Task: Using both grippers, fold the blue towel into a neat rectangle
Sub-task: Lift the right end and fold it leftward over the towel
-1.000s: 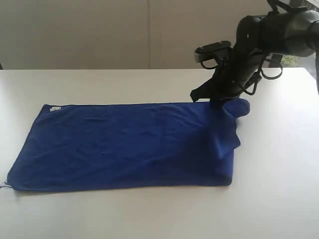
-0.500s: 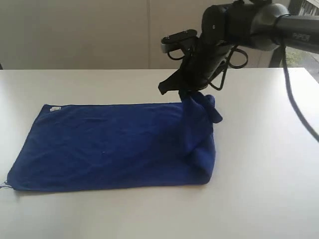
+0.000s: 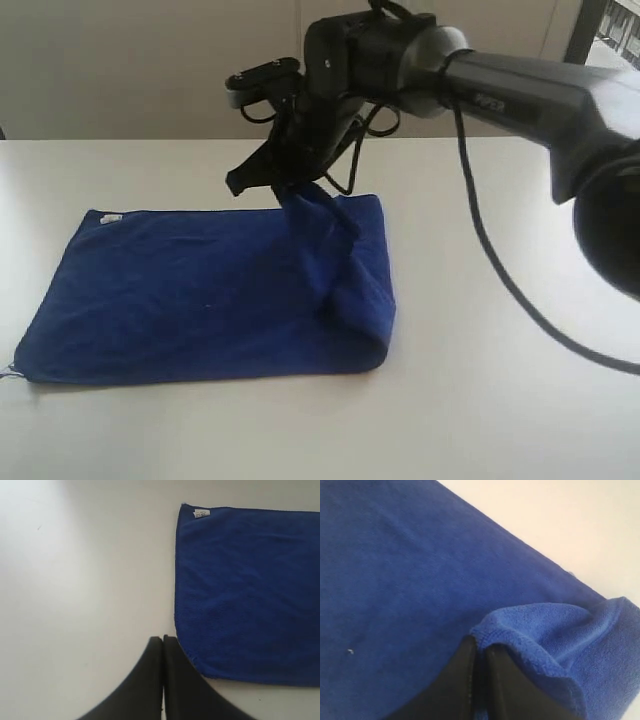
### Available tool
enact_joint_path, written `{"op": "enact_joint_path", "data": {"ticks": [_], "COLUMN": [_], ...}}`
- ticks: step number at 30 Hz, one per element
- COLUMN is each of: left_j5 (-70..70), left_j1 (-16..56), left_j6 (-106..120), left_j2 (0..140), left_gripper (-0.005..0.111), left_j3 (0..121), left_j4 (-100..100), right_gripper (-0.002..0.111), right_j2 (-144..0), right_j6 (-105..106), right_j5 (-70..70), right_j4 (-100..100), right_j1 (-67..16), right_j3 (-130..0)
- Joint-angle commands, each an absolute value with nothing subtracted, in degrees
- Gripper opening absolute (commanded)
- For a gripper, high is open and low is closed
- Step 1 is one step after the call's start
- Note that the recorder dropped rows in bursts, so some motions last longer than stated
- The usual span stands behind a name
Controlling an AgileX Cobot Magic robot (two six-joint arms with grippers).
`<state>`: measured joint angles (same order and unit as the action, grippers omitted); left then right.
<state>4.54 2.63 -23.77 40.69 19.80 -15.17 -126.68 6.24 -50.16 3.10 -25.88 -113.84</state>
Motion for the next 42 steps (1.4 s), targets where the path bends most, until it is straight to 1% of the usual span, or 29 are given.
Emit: {"op": "enact_joint_path", "data": {"ticks": [1, 12, 21, 26, 34, 36, 38, 41, 42], "left_j5": [4.57, 4.57, 4.57, 4.57, 4.57, 4.57, 4.57, 4.57, 4.57], "left_j1": [2.41, 2.41, 2.41, 2.41, 2.41, 2.41, 2.41, 2.41, 2.41], "left_j6": [-24.21, -24.21, -24.21, -24.21, -24.21, -24.21, -24.21, -24.21, -24.21], "left_j2": [40.69, 40.69, 40.69, 40.69, 40.69, 40.69, 40.69, 40.69, 40.69], "left_gripper": [0.0, 0.0, 0.0, 0.0, 0.0, 0.0, 0.0, 0.0, 0.0], "left_j3": [20.15, 20.15, 20.15, 20.15, 20.15, 20.15, 20.15, 20.15, 20.15], "left_j4": [-15.45, -15.45, -15.45, -15.45, -15.45, -15.45, -15.45, -15.45, -15.45], "right_gripper": [0.005, 0.005, 0.005, 0.005, 0.005, 0.008, 0.014, 0.029, 0.037], "right_j2": [-129.04, -135.22, -141.44, -144.27, -147.44, -148.31, -149.09, -150.45, -150.62], "right_j6": [5.98, 5.98, 5.2, 4.95, 4.83, 4.95, 4.95, 4.95, 4.95], "right_j5": [-50.31, -50.66, -49.46, -47.28, -44.48, -43.3, -42.62, -42.01, -42.02], "right_j4": [4.86, 9.61, 14.1, 18.27, 18.18, 18.18, 18.37, 18.37, 18.37], "right_j1": [-28.69, -34.9, -37.55, -37.88, -38.29, -38.29, -38.29, -38.29, -38.29], "right_j3": [-118.22, -130.21, -139.34, -142.19, -143.43, -143.43, -143.43, -143.43, -143.43]}}
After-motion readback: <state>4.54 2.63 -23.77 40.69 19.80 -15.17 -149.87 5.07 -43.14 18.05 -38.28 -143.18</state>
